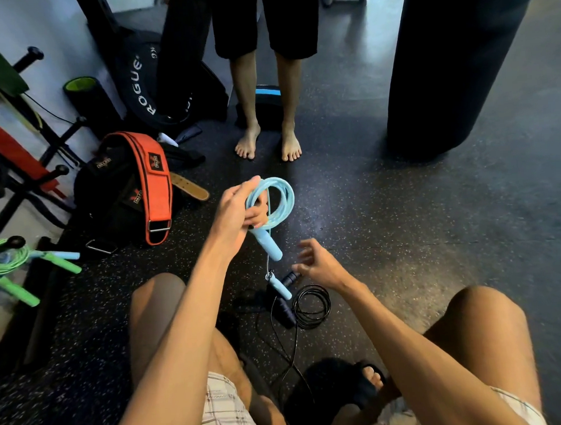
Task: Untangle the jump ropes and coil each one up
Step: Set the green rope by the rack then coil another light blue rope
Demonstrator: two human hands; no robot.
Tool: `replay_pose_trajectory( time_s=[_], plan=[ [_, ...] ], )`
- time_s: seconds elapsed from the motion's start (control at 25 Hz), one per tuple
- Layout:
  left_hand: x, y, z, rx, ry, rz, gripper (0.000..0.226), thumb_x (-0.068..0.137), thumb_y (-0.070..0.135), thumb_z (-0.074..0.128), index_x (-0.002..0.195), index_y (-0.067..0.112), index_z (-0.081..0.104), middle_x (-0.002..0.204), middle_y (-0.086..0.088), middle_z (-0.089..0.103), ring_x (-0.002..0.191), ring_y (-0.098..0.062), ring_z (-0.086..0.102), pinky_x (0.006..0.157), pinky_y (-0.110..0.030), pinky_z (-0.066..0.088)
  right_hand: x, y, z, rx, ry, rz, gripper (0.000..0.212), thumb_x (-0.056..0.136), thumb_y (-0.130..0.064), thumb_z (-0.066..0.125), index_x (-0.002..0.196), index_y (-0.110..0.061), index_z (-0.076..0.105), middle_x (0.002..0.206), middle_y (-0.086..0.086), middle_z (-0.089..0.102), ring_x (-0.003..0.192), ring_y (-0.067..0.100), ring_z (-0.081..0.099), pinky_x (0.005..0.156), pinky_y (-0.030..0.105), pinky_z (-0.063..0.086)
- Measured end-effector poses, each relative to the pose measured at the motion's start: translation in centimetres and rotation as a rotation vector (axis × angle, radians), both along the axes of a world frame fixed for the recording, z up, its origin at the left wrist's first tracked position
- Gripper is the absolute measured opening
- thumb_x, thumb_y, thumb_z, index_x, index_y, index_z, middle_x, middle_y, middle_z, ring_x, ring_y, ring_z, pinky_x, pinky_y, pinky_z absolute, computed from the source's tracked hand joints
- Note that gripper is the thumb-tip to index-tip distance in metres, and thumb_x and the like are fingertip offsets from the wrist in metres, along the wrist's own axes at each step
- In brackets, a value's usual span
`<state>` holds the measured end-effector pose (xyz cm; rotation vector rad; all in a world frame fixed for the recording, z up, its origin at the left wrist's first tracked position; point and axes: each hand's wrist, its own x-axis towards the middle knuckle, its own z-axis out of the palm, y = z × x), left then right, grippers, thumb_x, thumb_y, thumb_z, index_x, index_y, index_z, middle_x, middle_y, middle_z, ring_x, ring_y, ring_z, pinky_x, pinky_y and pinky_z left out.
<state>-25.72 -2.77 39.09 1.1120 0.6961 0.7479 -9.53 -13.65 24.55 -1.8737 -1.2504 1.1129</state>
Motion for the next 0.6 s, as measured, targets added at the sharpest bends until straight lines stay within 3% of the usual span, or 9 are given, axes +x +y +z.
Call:
replay_pose_trajectory(
  time_s=[0.08,0.2,0.28,0.4,0.52,0.6],
  plan=[
    [0.0,-0.3,0.1,0.001,0.023,-0.048,0.042,0.097,0.026,0.049,0.057,0.012,0.045,0.041,0.004,0.022,0.037,-0.012,0.017,0.048,-0.034,0.012,-0.3,1.3,1.2,0.081,0.021,0.008,0.07,0.085,-0.021,0.075,0.144,-0.015,0.037,0.128,0.001,0.052,0.117,0.016,0.055,0.102,0.035,0.048],
    [0.2,-0.7,0.8,-0.013,0.014,-0.138,0.046,0.098,0.021,0.043,0.054,0.011,0.037,0.039,0.004,0.02,0.035,-0.012,0.015,0.044,-0.032,0.011,-0.9,3.2,2.3,0.169,-0.039,0.07,0.058,0.088,-0.017,0.071,0.139,-0.012,0.045,0.136,0.004,0.055,0.122,0.014,0.052,0.106,0.034,0.044],
    [0.3,-0.9,1.5,-0.003,0.007,-0.181,0.045,0.099,0.019,0.041,0.055,0.011,0.037,0.038,0.004,0.021,0.035,-0.011,0.015,0.043,-0.031,0.011,-1.4,4.0,2.1,0.186,-0.071,0.144,0.037,0.088,-0.008,0.064,0.125,-0.007,0.06,0.119,0.003,0.066,0.107,0.009,0.058,0.097,0.031,0.048],
    [0.2,-0.4,1.7,0.038,0.001,-0.156,0.044,0.099,0.021,0.044,0.057,0.009,0.04,0.039,0.003,0.021,0.037,-0.012,0.016,0.044,-0.03,0.016,-2.4,3.5,0.6,0.101,-0.08,0.201,0.012,0.086,-0.012,0.057,0.095,-0.009,0.065,0.085,0.007,0.068,0.076,0.011,0.055,0.076,0.043,0.053],
    [-0.1,0.2,1.0,0.045,-0.03,-0.023,0.04,0.101,0.028,0.045,0.067,0.008,0.05,0.043,0.003,0.025,0.04,-0.012,0.022,0.05,-0.03,0.019,-1.8,2.2,-1.2,0.009,-0.093,0.166,0.005,0.091,-0.016,0.062,0.087,-0.02,0.063,0.082,0.006,0.069,0.072,0.02,0.062,0.076,0.048,0.058],
    [-0.3,0.5,0.2,-0.005,-0.095,0.068,0.037,0.104,0.03,0.04,0.078,0.008,0.055,0.048,0.001,0.033,0.045,-0.012,0.029,0.052,-0.026,0.027,-1.3,1.3,-1.1,-0.031,-0.131,0.138,0.005,0.09,-0.017,0.065,0.088,-0.02,0.063,0.082,0.001,0.069,0.073,0.017,0.062,0.078,0.045,0.057]
  ],
)
